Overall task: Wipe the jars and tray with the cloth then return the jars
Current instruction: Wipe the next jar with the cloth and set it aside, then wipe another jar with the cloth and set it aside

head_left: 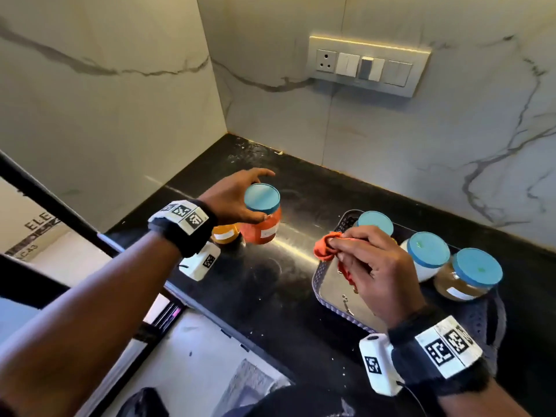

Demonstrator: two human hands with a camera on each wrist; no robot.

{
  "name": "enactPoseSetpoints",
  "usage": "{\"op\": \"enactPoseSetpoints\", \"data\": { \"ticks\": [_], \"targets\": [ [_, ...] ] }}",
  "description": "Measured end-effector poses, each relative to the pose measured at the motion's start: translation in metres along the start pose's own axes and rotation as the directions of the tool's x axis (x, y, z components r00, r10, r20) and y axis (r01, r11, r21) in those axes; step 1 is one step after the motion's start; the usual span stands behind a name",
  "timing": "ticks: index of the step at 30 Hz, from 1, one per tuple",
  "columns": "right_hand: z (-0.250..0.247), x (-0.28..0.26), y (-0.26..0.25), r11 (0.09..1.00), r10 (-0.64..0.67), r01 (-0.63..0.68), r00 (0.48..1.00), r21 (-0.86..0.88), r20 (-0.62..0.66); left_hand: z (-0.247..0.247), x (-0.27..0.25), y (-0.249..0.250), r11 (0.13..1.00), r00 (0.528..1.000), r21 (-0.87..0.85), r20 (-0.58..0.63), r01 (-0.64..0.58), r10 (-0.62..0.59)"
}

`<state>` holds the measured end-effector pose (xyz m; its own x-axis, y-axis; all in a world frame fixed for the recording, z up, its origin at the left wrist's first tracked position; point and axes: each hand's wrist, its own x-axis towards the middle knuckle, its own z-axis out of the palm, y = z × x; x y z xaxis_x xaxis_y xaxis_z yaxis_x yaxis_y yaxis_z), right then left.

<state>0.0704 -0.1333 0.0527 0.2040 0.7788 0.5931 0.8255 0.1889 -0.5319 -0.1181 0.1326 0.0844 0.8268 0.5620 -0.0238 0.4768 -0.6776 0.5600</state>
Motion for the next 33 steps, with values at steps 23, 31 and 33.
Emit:
{"op": "enactPoseSetpoints", "data": {
  "ticks": [23, 31, 33],
  "targets": [
    [-0.015, -0.03, 0.002, 0.953, 0.254, -0.258, 0.966, -0.157, -0.049, 0.027, 0.064, -0.044, 0.885, 0.917, 0.459, 0.317, 0.077, -0.244],
    [-0.032, -0.036, 0.015, 0.924, 0.326, -0.349, 0.933, -0.158, -0.151, 0.027, 0.069, -0.004, 0.919, 0.994, 0.393, 0.108, -0.012, -0.033],
    [-0.038, -0.038, 0.018, 0.907, 0.368, -0.394, 0.913, -0.147, -0.177, 0.04, 0.073, 0.019, 0.936, 0.999, 0.348, 0.017, -0.047, 0.043]
  ]
}}
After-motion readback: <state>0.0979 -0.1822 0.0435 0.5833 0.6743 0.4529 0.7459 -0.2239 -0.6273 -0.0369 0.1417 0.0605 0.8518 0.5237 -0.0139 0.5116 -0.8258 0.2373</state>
